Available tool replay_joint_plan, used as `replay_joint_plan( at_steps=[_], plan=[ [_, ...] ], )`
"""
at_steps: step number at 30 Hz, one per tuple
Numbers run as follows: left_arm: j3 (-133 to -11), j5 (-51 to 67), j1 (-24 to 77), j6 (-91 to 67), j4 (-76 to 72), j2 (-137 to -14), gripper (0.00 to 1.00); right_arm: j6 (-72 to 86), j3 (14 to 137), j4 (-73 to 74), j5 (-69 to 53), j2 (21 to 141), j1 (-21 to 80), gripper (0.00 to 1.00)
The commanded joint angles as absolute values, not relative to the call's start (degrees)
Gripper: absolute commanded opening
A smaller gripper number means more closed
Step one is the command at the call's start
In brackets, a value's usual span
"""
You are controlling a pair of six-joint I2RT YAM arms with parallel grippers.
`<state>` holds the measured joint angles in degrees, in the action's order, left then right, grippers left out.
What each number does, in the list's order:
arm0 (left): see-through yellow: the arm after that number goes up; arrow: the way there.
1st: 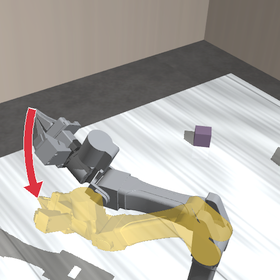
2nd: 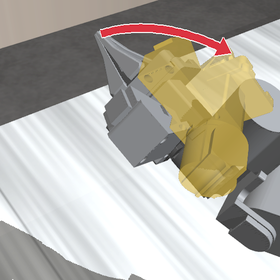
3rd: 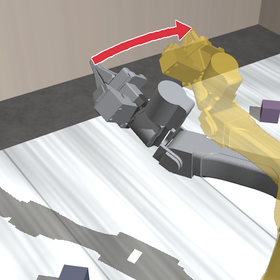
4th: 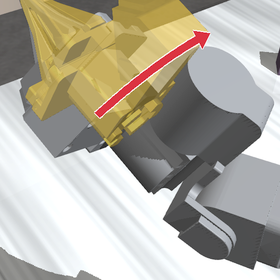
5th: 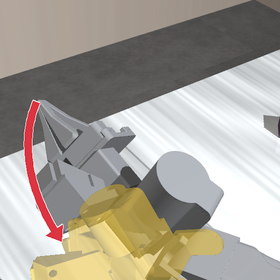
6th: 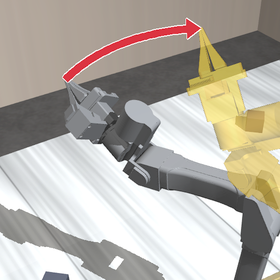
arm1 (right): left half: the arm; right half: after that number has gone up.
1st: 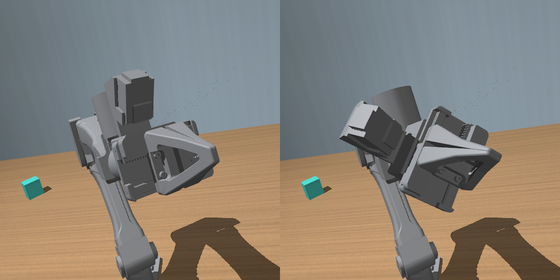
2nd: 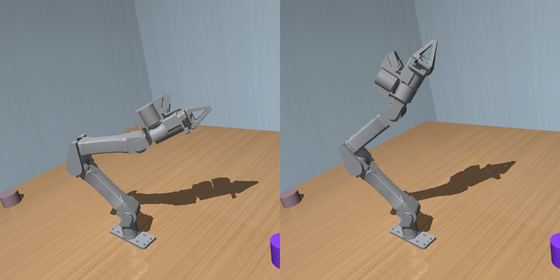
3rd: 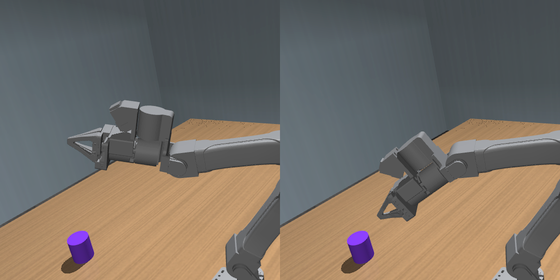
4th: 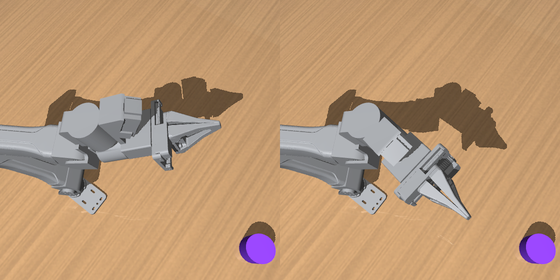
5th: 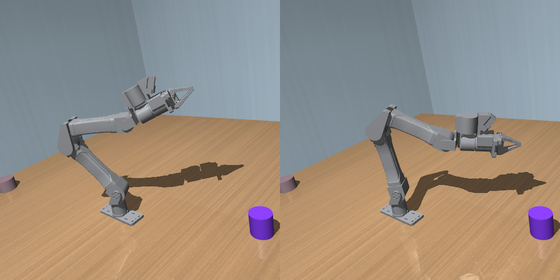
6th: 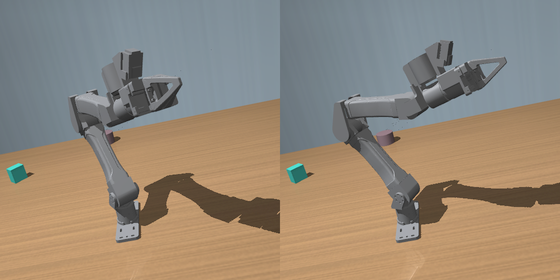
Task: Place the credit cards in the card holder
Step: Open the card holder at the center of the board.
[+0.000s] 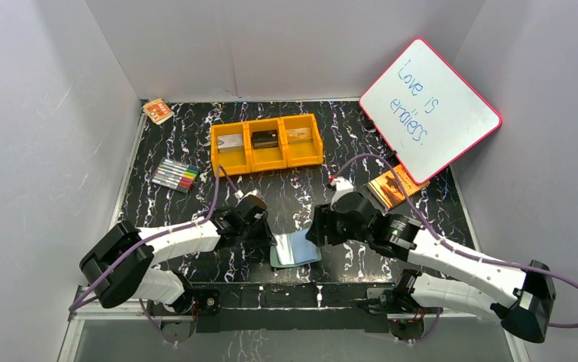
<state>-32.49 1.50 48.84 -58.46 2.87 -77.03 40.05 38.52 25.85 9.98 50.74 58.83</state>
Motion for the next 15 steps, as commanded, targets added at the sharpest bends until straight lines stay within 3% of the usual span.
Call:
replay_joint_plan(
  at_steps=[1, 6, 12, 15],
  plan=[
    [-32.4, 0.9, 48.8, -57.0, 3.7, -75.2, 0.00, 34.9, 44.2, 15.9, -2.8, 55.8, 59.0, 0.63],
    [-32.9, 0.8, 48.8, -56.6, 4.5, -75.1, 0.00, 34.3, 44.5, 9.7, -7.5, 61.7, 59.2, 0.62],
    [-33.2, -0.1, 48.8, -56.5, 5.3, -75.9, 0.00, 37.7, 43.1, 9.0, -3.4, 72.6, 59.2, 0.49],
    [-33.3, -1.3, 48.8, -56.6, 6.3, -75.7, 0.11, 39.7, 41.3, 7.5, -0.6, 75.5, 59.2, 0.43]
  ],
)
